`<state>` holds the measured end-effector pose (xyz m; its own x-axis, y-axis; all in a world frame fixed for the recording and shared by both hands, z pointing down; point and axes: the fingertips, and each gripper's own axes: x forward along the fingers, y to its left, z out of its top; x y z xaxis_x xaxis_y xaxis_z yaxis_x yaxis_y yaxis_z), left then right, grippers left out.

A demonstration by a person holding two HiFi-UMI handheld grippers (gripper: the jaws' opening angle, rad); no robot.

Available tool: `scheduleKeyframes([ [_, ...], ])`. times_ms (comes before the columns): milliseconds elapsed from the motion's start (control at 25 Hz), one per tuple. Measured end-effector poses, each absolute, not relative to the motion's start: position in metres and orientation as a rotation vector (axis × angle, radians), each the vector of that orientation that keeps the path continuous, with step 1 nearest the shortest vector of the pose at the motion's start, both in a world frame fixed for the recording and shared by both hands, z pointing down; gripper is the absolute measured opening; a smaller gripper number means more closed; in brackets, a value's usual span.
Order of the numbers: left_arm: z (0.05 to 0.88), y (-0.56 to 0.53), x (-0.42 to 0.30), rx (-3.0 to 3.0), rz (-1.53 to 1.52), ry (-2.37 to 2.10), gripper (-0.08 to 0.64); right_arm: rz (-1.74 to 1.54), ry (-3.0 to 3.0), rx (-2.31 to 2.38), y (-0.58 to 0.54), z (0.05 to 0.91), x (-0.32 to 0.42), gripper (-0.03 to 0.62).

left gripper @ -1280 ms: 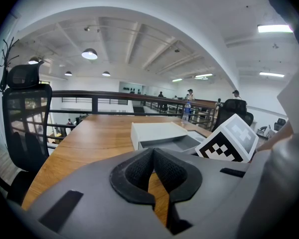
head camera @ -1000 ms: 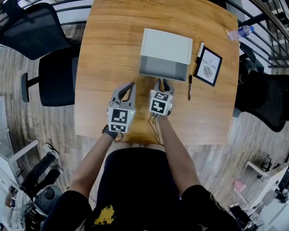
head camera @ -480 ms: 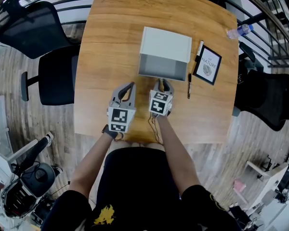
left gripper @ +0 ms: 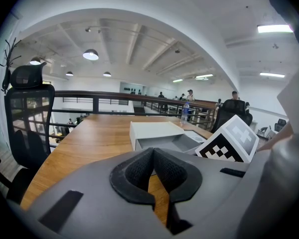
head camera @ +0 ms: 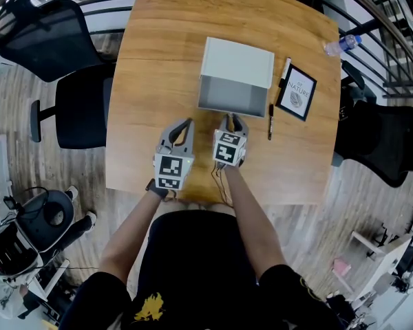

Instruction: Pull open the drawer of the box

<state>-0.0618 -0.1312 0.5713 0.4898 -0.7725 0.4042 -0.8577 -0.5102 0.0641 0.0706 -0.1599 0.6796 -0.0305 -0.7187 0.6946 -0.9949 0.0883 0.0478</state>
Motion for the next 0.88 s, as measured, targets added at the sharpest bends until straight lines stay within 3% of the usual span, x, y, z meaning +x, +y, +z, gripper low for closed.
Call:
scheduleKeyframes([
  [880,0.571,-0.118,-0.064,2.487,0.484,-1.380,0.018,0.630,-1.805,1.689,-0.151,0.678,0.067,0.067],
])
